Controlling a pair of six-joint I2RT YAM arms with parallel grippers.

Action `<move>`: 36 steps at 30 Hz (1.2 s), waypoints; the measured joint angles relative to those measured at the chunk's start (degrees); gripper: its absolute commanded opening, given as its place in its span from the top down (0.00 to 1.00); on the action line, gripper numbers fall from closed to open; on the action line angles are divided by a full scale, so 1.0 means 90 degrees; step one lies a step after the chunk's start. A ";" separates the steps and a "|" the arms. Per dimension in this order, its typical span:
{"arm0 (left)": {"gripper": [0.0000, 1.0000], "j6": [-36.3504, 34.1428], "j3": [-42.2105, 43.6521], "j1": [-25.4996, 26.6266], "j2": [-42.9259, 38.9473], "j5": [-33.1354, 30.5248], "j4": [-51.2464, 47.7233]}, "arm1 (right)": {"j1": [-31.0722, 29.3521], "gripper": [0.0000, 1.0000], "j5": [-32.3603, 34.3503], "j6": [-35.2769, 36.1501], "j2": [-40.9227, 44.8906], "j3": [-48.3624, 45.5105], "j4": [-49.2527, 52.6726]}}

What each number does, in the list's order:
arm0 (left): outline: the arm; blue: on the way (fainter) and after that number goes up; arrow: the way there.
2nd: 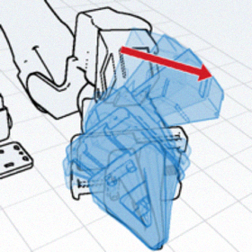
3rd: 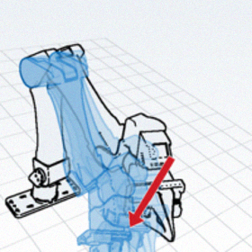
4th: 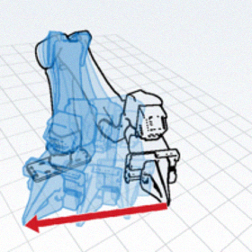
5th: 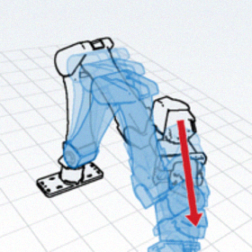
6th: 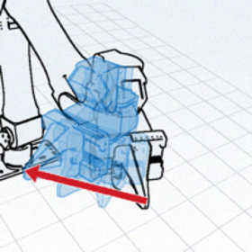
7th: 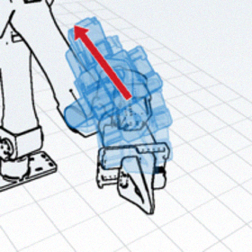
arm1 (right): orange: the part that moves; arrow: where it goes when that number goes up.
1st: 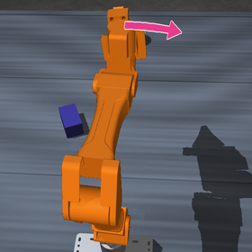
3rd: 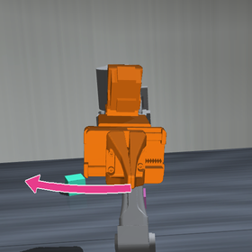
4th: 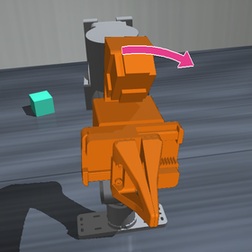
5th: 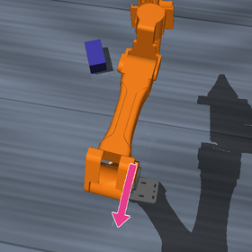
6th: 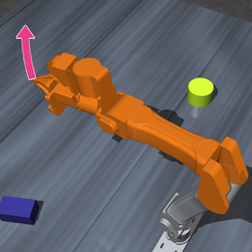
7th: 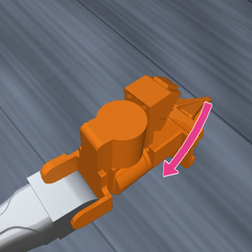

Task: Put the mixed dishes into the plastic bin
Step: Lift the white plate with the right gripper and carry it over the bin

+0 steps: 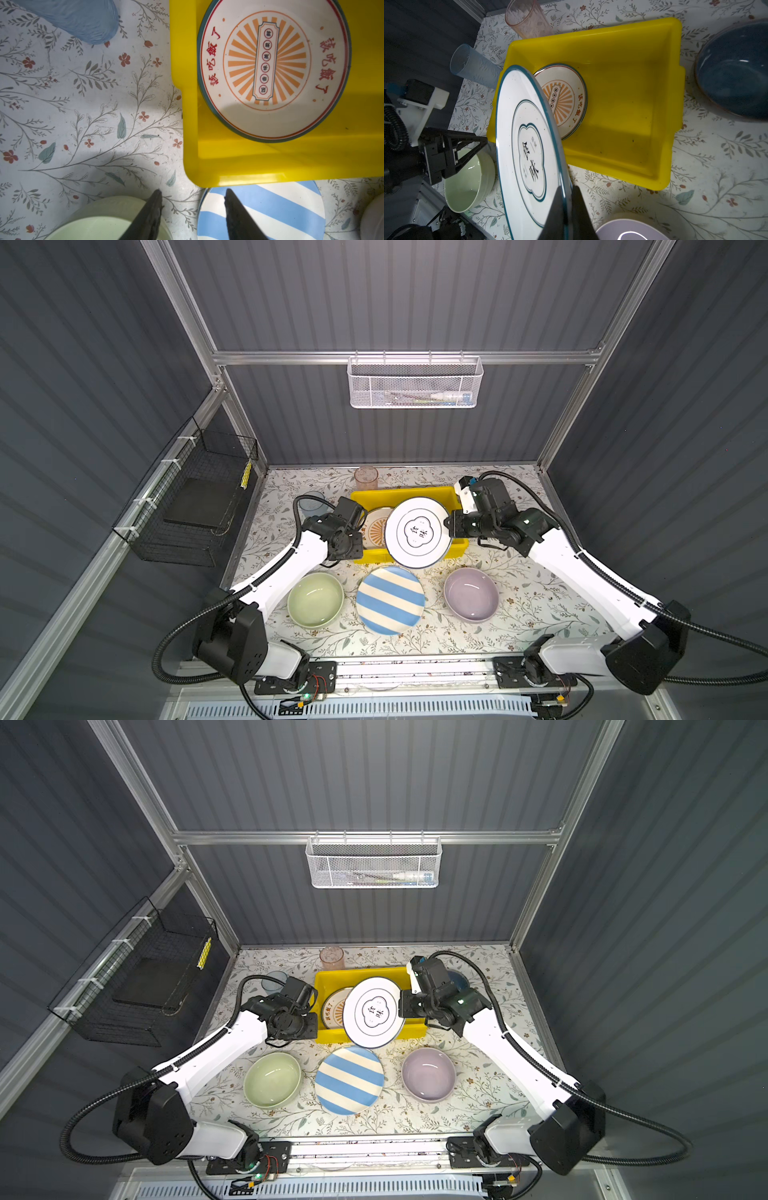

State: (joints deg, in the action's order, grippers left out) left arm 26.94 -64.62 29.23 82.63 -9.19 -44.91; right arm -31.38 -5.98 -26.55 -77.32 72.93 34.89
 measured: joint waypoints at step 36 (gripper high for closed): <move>0.63 -0.0114 -0.0114 -0.0260 0.0729 0.0095 0.0452 | 0.0481 0.96 -0.1183 0.0000 -0.3203 0.1319 -0.1394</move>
State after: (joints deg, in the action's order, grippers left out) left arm 25.91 -65.65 26.89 89.19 -8.34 -40.84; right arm -27.05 -16.62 -26.55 -106.15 84.79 22.35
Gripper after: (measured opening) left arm 0.377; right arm 0.073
